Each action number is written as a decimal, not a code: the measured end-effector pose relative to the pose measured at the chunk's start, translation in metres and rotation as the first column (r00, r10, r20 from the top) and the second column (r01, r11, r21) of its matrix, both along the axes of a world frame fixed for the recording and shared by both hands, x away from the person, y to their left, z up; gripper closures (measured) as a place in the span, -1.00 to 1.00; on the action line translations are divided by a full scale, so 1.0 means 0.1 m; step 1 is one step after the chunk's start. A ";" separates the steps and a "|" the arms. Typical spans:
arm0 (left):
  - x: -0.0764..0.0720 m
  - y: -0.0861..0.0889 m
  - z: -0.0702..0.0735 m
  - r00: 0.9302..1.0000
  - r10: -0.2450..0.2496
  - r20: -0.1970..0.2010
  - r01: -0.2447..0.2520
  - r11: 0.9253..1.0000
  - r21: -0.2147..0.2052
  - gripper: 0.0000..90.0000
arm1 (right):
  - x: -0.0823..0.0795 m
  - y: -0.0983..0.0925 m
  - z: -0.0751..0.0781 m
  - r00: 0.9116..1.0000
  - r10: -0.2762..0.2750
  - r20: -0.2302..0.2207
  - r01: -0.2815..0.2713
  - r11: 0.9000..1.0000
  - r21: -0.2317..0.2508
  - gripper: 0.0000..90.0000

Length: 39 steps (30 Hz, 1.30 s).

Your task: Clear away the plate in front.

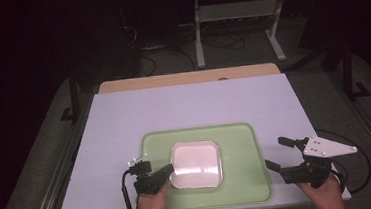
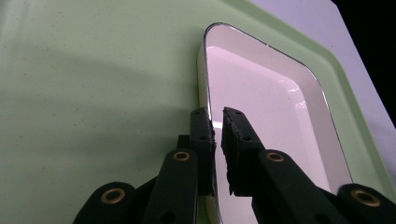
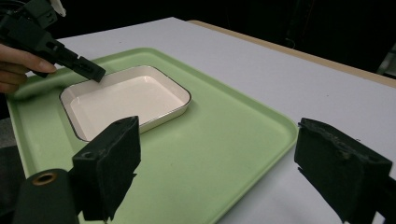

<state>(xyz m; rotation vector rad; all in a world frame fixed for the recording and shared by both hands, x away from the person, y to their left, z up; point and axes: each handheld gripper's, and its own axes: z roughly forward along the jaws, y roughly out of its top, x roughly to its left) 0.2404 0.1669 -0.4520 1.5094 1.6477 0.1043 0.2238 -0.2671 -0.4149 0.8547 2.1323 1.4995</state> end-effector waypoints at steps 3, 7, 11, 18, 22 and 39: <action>-0.02 -0.01 0.00 1.000 0.000 -0.003 0.000 1.000 -0.008 0.82 | 0.00 -0.01 0.00 1.000 -0.002 -0.001 0.002 1.000 0.004 -0.70; -0.04 -0.03 0.00 1.000 -0.009 -0.004 0.009 1.000 -0.007 0.81 | 0.00 -0.01 0.00 1.000 0.000 0.002 0.000 1.000 0.001 -0.70; -0.06 -0.05 0.00 1.000 -0.024 -0.007 0.024 1.000 -0.008 0.81 | 0.00 -0.01 0.00 1.000 -0.002 0.002 0.002 1.000 0.000 -0.70; -0.08 -0.07 -0.02 1.000 -0.026 -0.003 0.026 1.000 0.005 0.81 | 0.00 -0.01 0.00 1.000 -0.005 0.001 0.005 1.000 -0.001 -0.70; -0.07 -0.04 0.00 1.000 -0.026 0.011 0.025 1.000 0.018 0.78 | 0.00 -0.01 0.00 1.000 -0.006 0.002 0.006 1.000 -0.001 -0.70; -0.08 0.06 0.10 0.991 -0.071 0.114 0.062 0.995 0.079 0.60 | -0.01 -0.01 0.00 1.000 -0.020 0.001 0.020 1.000 -0.007 -0.70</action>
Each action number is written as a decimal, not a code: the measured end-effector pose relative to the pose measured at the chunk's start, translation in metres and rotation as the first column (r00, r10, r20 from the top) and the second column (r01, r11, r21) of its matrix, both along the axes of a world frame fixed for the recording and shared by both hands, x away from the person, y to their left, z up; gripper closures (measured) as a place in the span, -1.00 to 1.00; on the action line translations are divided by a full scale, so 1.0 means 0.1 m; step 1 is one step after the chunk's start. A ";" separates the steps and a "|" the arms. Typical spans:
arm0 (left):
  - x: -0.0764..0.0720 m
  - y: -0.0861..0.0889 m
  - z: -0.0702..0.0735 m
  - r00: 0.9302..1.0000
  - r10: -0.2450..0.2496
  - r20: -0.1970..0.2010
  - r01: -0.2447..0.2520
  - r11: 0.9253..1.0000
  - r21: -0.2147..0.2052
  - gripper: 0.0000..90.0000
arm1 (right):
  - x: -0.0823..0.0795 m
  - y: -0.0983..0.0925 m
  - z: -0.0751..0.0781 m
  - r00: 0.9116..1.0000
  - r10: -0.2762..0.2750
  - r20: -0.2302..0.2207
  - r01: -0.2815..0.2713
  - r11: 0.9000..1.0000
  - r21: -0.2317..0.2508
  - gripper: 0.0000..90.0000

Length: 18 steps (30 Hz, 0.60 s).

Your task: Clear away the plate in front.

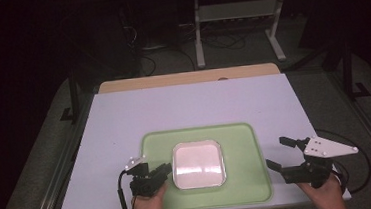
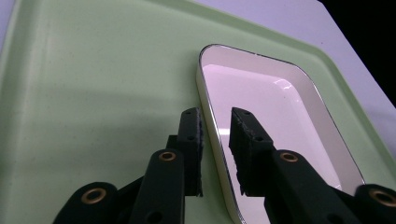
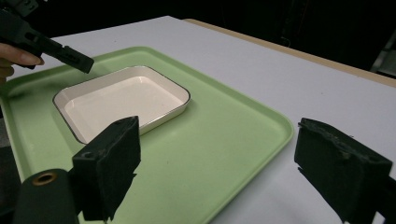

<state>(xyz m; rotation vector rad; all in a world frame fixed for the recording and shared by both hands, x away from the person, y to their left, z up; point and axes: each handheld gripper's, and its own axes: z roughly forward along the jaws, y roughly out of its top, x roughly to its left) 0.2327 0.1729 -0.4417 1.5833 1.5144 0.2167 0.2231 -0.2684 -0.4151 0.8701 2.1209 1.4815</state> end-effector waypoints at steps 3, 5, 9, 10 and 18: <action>0.00 0.00 0.02 1.000 -0.018 0.024 0.017 1.000 0.012 0.56 | 0.00 0.00 0.00 1.000 -0.003 0.000 0.003 1.000 -0.002 -0.70; 0.01 0.01 0.03 0.999 -0.027 0.038 0.027 0.999 0.019 0.52 | 0.00 -0.01 0.00 1.000 -0.006 -0.001 0.006 1.000 -0.001 -0.70; 0.04 0.00 0.06 0.996 -0.065 0.064 0.062 0.997 0.040 0.47 | 0.00 -0.01 -0.01 1.000 -0.010 -0.005 0.010 1.000 -0.002 -0.70; 0.06 0.00 0.06 0.995 -0.083 0.063 0.081 0.996 0.047 0.46 | 0.01 -0.01 -0.01 1.000 -0.009 -0.006 0.009 1.000 -0.005 -0.70; 0.10 -0.04 0.12 0.985 -0.133 0.106 0.125 0.989 0.077 0.31 | 0.01 0.00 -0.02 1.000 -0.012 -0.011 0.012 1.000 -0.014 -0.70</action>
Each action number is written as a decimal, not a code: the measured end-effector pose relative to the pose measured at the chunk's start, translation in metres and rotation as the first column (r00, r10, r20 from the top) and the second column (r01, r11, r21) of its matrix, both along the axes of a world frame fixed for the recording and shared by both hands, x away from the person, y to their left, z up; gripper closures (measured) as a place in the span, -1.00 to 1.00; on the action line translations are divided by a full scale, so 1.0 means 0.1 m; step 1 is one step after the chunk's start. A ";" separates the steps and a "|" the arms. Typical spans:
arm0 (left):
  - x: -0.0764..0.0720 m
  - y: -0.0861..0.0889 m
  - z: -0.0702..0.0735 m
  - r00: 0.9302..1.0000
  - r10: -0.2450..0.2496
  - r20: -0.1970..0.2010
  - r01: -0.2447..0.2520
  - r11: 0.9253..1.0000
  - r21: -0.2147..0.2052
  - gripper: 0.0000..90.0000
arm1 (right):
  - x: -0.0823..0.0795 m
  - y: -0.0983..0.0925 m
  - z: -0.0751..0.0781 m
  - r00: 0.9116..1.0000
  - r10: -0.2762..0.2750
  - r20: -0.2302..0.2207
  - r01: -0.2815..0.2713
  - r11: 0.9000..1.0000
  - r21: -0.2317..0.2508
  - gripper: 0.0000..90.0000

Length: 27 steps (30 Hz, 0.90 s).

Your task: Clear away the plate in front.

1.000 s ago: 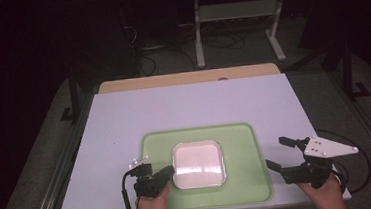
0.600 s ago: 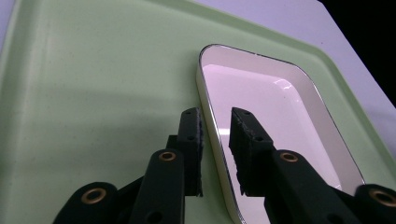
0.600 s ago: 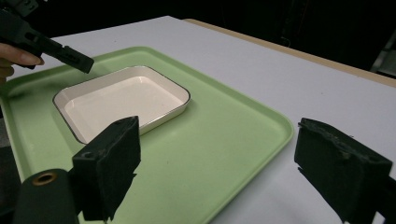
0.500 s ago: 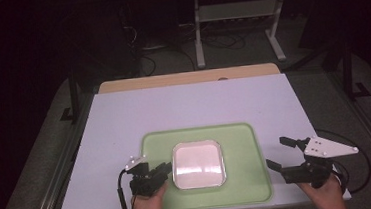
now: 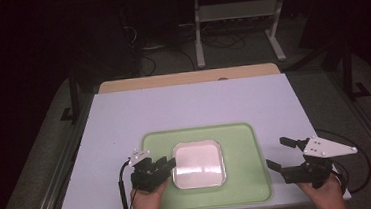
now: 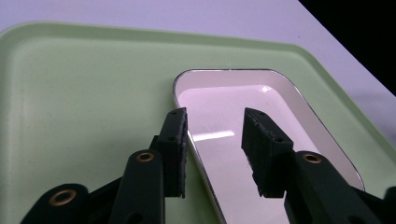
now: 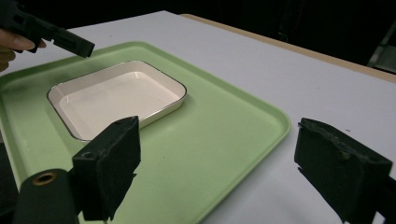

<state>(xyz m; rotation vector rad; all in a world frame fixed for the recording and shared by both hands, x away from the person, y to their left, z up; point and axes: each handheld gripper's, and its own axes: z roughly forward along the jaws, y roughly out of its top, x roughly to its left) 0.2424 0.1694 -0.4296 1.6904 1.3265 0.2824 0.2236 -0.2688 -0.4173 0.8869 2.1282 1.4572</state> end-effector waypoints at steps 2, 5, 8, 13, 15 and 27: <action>0.00 0.01 0.01 1.000 -0.009 0.012 0.009 1.000 0.001 0.28 | 0.00 0.00 0.00 1.000 -0.001 0.000 0.001 1.000 0.000 -0.70; -0.01 0.04 0.02 1.000 -0.017 0.024 0.017 1.000 -0.005 0.23 | -0.01 0.00 0.00 1.000 0.001 0.001 -0.001 1.000 -0.006 -0.70; -0.02 0.07 0.01 0.999 -0.026 0.031 0.027 1.000 -0.010 0.18 | -0.01 0.00 0.00 1.000 -0.001 0.002 0.001 1.000 -0.010 -0.70; -0.03 0.12 0.03 0.998 -0.038 0.049 0.039 0.999 -0.010 0.13 | -0.01 0.01 0.00 1.000 0.002 0.000 -0.002 1.000 -0.014 -0.70; -0.03 0.13 0.04 0.997 -0.046 0.055 0.047 0.999 -0.015 0.11 | -0.01 0.01 0.00 1.000 0.002 -0.002 -0.002 1.000 -0.015 -0.70; -0.06 0.21 0.09 0.991 -0.085 0.101 0.085 0.996 0.009 -0.02 | 0.00 0.02 -0.01 1.000 0.000 -0.004 0.000 1.000 -0.021 -0.70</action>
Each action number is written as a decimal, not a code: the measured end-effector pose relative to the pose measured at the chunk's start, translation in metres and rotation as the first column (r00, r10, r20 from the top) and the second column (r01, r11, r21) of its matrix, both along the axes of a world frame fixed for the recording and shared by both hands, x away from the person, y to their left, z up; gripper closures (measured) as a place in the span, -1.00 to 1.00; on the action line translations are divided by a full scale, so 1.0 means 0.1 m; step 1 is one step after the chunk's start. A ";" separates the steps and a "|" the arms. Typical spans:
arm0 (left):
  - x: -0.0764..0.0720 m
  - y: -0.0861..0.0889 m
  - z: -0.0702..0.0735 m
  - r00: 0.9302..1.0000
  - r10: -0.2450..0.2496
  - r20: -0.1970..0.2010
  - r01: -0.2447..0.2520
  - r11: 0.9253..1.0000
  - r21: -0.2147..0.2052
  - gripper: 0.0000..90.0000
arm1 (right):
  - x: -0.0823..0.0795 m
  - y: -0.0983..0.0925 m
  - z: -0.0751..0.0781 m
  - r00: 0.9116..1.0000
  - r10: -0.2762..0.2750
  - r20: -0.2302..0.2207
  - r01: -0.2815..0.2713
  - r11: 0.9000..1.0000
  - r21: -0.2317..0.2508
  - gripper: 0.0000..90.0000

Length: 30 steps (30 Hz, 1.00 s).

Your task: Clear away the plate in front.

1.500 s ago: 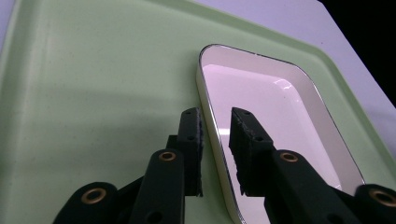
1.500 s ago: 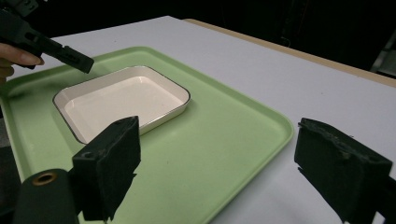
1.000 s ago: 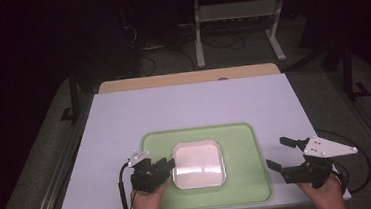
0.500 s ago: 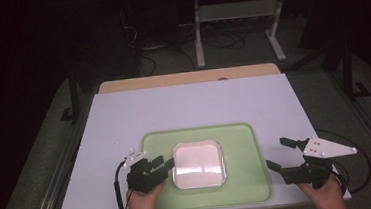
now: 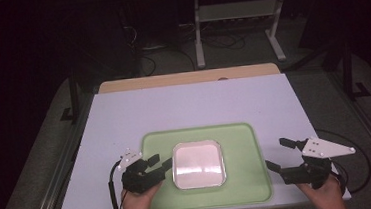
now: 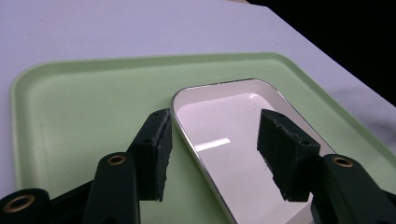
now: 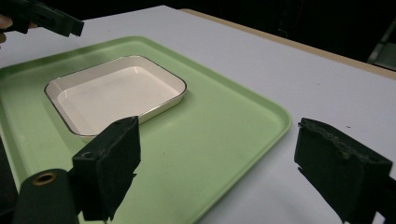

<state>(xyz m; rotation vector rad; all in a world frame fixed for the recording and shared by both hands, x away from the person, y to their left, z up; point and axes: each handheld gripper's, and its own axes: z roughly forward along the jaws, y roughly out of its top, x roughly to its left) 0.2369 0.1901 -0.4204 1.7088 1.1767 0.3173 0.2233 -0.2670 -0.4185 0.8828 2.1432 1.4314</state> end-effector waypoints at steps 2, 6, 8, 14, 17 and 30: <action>0.00 0.02 0.00 1.000 -0.007 0.005 0.007 1.000 0.001 -0.02 | 0.00 0.00 0.00 1.000 0.000 -0.001 0.000 1.000 -0.001 -0.70; -0.01 0.05 0.02 1.000 -0.015 0.019 0.015 1.000 0.013 -0.07 | 0.00 0.00 0.00 1.000 -0.001 -0.002 0.001 1.000 -0.003 -0.70; -0.01 0.07 0.03 1.000 -0.021 0.023 0.021 1.000 0.016 -0.09 | 0.01 0.01 -0.01 1.000 -0.001 -0.004 0.001 1.000 -0.003 -0.70; -0.02 0.11 0.07 0.998 -0.041 0.048 0.039 0.999 0.032 -0.17 | 0.01 0.01 -0.01 1.000 -0.003 -0.008 0.003 1.000 -0.004 -0.70; -0.03 0.14 0.08 0.998 -0.047 0.048 0.044 0.998 0.045 -0.18 | 0.01 0.01 -0.01 1.000 -0.002 -0.007 0.002 1.000 -0.006 -0.70; -0.08 0.25 0.15 0.992 -0.094 0.087 0.088 0.994 0.065 -0.35 | 0.02 0.01 -0.02 1.000 -0.003 -0.008 0.003 1.000 -0.009 -0.70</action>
